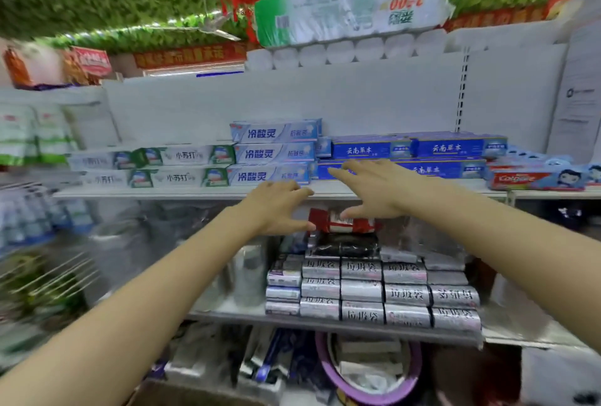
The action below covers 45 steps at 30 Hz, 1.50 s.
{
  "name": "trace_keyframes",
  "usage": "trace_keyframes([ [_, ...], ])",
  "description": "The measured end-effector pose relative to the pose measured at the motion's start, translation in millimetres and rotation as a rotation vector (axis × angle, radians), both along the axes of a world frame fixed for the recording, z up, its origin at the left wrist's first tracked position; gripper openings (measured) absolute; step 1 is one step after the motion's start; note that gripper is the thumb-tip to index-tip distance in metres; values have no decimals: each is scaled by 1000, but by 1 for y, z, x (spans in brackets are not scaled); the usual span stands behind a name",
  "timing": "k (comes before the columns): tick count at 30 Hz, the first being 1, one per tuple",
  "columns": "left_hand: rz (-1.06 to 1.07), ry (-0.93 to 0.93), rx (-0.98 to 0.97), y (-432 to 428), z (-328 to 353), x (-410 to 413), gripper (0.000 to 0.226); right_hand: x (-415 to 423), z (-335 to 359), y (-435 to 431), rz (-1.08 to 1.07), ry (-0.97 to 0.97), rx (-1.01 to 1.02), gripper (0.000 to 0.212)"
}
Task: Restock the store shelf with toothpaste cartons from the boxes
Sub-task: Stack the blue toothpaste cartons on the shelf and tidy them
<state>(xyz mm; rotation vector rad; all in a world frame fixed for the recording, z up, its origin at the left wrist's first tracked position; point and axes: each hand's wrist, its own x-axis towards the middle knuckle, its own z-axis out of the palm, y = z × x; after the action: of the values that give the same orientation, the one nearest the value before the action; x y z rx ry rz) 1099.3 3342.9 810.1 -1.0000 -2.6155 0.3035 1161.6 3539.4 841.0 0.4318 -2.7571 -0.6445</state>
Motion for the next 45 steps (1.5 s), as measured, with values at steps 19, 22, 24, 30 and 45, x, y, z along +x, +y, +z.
trace_keyframes([
  [19, 283, 32, -129, -226, -10, 26, 67, -16, -15, -196, 217, -49, -54, 81],
  [22, 310, 46, -138, -278, -1, 9, 67, -44, -10, -244, 225, -40, -92, 82],
  [24, 315, 75, -140, -315, 7, -8, 67, -66, -8, -279, 244, -11, -129, 81],
  [30, 296, 71, -84, -431, -5, -65, 73, -136, -43, -376, 181, 13, -223, 76],
  [45, 365, -83, 209, -543, -18, -196, 84, -260, -13, -420, -86, 19, -321, 79],
])
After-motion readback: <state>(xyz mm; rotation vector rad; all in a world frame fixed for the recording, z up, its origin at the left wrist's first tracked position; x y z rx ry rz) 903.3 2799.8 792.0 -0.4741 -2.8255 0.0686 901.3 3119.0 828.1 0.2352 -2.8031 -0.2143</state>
